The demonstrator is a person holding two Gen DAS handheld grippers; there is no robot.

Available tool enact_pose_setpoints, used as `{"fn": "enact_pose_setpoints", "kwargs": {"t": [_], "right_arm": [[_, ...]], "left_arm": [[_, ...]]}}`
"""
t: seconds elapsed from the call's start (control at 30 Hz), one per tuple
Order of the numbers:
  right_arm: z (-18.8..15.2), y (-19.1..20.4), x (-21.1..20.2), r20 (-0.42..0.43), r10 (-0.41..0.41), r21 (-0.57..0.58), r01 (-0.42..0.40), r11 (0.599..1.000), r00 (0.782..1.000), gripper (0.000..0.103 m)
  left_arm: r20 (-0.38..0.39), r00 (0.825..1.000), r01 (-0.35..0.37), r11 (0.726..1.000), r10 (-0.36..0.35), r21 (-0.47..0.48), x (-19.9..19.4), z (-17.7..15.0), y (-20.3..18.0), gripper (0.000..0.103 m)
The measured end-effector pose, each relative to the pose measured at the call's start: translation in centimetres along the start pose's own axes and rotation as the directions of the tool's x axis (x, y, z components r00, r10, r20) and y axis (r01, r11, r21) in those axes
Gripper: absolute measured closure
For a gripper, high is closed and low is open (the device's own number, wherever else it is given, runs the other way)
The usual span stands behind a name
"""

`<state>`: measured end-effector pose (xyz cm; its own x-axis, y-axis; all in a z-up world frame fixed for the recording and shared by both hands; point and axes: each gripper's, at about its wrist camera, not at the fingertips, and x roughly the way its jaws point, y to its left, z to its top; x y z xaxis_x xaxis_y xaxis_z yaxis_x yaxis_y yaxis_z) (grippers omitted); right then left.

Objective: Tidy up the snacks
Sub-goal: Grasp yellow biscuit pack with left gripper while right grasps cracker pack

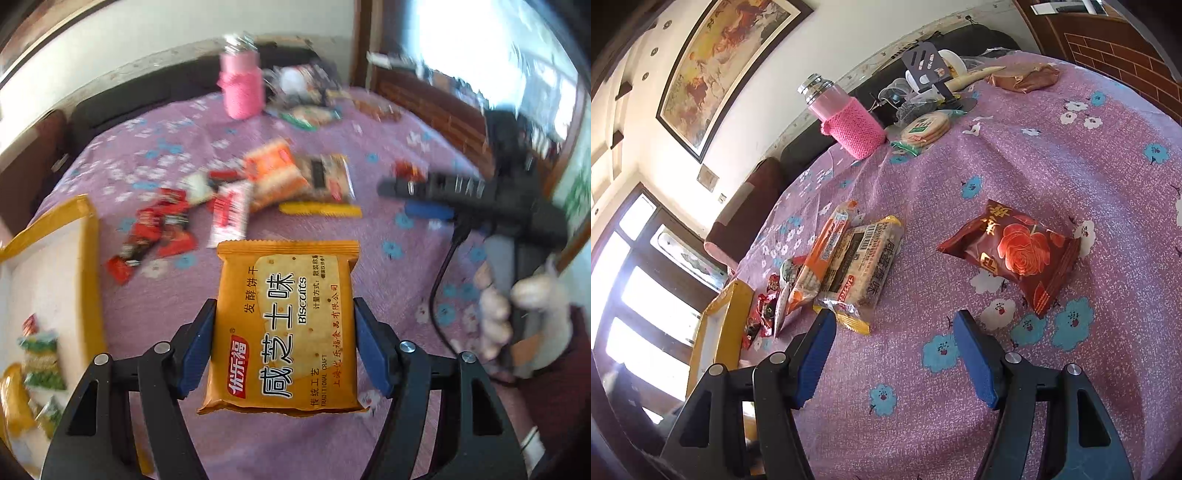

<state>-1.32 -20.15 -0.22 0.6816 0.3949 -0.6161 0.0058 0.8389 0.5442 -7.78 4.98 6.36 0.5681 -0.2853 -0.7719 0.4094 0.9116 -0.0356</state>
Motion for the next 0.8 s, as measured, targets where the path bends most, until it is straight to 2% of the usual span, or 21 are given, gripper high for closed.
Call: {"fn": "enact_pose_setpoints", "kwargs": {"t": [0.13,0.23,0.3,0.4,0.5,0.63,0.8], "right_arm": [[0.0,0.8,0.4,-0.029,-0.017,-0.021,0.016,1.000,0.999,0.034],[-0.4,2.6,0.8,-0.113,0.017,-0.007,-0.018,1.000,0.993,0.034],[-1.1,4.9,1.5,-0.176,0.034,-0.042,-0.042,0.998,0.984,0.034],[-2.4,8.8,3.4,-0.246,0.002,-0.124,-0.033,0.992,0.969,0.034],[-3.8,12.0,5.9,-0.276,-0.074,-0.200,0.018,0.980,0.958,0.034],[-4.9,15.0,7.3,-0.234,-0.184,-0.287,0.113,0.951,0.955,0.035],[-6.7,17.6,8.4,-0.154,-0.327,-0.416,0.239,0.878,0.932,0.034]], "left_arm": [[0.054,0.998,-0.029,0.993,0.036,-0.113,-3.3,-0.2,3.8,0.033],[0.072,0.996,-0.041,0.977,0.057,-0.209,-4.9,-1.1,6.9,0.033],[0.077,0.995,-0.036,0.965,0.058,-0.260,-5.3,-1.9,8.7,0.033],[0.081,0.994,-0.045,0.950,0.073,-0.309,-5.8,-3.1,10.5,0.033],[0.085,0.990,-0.082,0.939,0.117,-0.334,-6.6,-4.4,11.8,0.033],[0.085,0.979,-0.141,0.917,0.185,-0.372,-7.9,-6.0,14.3,0.033],[0.065,0.975,-0.163,0.877,0.215,-0.453,-8.3,-8.0,17.7,0.033]]}}
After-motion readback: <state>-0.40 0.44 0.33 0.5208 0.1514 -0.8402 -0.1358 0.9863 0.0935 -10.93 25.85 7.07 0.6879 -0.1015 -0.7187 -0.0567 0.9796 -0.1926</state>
